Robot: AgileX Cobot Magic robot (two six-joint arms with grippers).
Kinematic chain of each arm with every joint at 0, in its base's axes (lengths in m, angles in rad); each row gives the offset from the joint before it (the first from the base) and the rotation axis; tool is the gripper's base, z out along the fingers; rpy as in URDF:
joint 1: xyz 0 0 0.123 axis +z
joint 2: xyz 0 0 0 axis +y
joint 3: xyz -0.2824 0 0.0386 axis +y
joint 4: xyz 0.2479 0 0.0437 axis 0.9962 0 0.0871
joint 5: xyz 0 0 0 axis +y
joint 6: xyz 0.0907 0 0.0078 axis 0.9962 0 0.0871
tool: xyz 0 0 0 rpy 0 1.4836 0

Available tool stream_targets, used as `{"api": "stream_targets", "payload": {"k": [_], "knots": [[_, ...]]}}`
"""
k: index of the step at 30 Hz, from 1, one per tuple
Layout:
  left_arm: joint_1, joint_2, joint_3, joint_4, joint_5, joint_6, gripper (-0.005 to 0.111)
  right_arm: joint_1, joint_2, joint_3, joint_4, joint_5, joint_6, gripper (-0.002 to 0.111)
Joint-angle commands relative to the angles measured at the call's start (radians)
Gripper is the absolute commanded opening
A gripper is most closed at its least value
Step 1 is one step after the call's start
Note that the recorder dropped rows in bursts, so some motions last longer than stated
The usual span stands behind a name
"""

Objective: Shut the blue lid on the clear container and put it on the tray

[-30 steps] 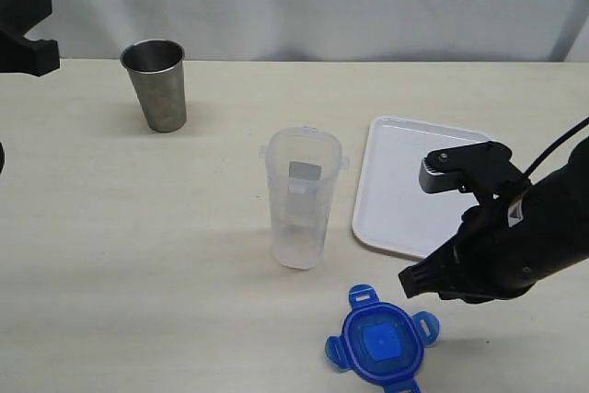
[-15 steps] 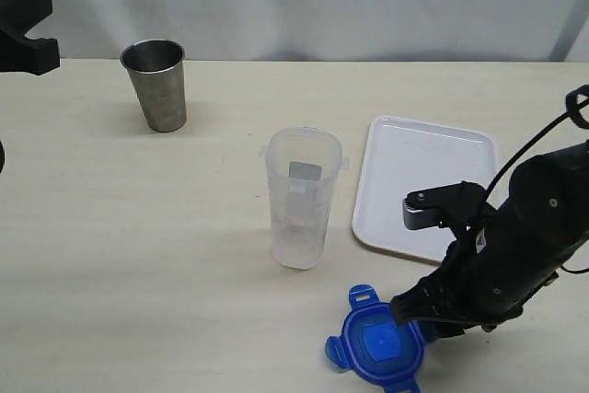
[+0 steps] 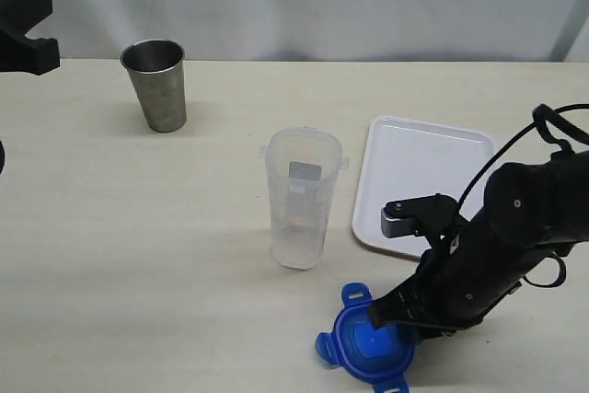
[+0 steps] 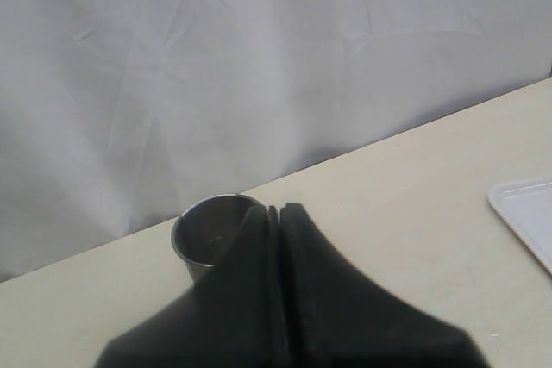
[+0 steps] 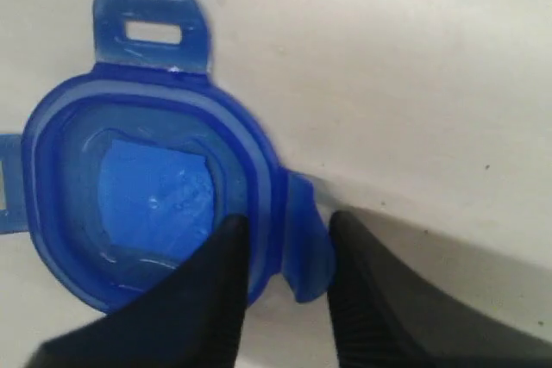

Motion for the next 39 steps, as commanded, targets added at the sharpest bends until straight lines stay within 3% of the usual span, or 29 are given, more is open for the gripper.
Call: {"api": "stream_targets", "payload": {"k": [1,2,9,16,22,25,31,35,39], "knots": [[0.000,0.000,0.007,0.004,-0.006,-0.008,0.000,0.000,0.026,0.008,-0.003,-0.040,-0.043,0.010],[0.000,0.000,0.007,0.004,-0.006,-0.008,0.000,0.000,0.021,0.008,-0.003,-0.032,-0.050,0.004],[0.000,0.000,0.007,0.004,-0.006,-0.008,0.000,0.000,-0.088,0.008,0.004,-0.025,-0.050,0.004],[0.000,0.000,0.007,0.004,-0.008,-0.008,0.000,0.000,-0.443,0.006,-0.005,0.020,-0.040,0.004],[0.000,0.000,0.007,0.032,-0.013,-0.008,0.000,0.000,-0.645,-0.098,-0.304,0.058,0.196,0.004],[0.000,0.003,0.007,0.088,-0.060,-0.008,0.000,0.000,-0.656,-0.226,-0.407,0.059,0.196,0.004],[0.000,0.015,0.007,0.116,-0.103,-0.008,0.000,0.000,-0.650,-0.300,-0.554,0.041,0.172,0.004],[0.000,0.021,0.007,0.116,-0.103,0.011,0.000,0.002,-0.648,-0.294,-0.504,-0.024,0.014,0.004],[0.000,0.022,0.007,0.116,-0.097,0.010,0.000,0.002,-0.608,-0.294,-0.495,-0.118,0.002,0.004]]}}
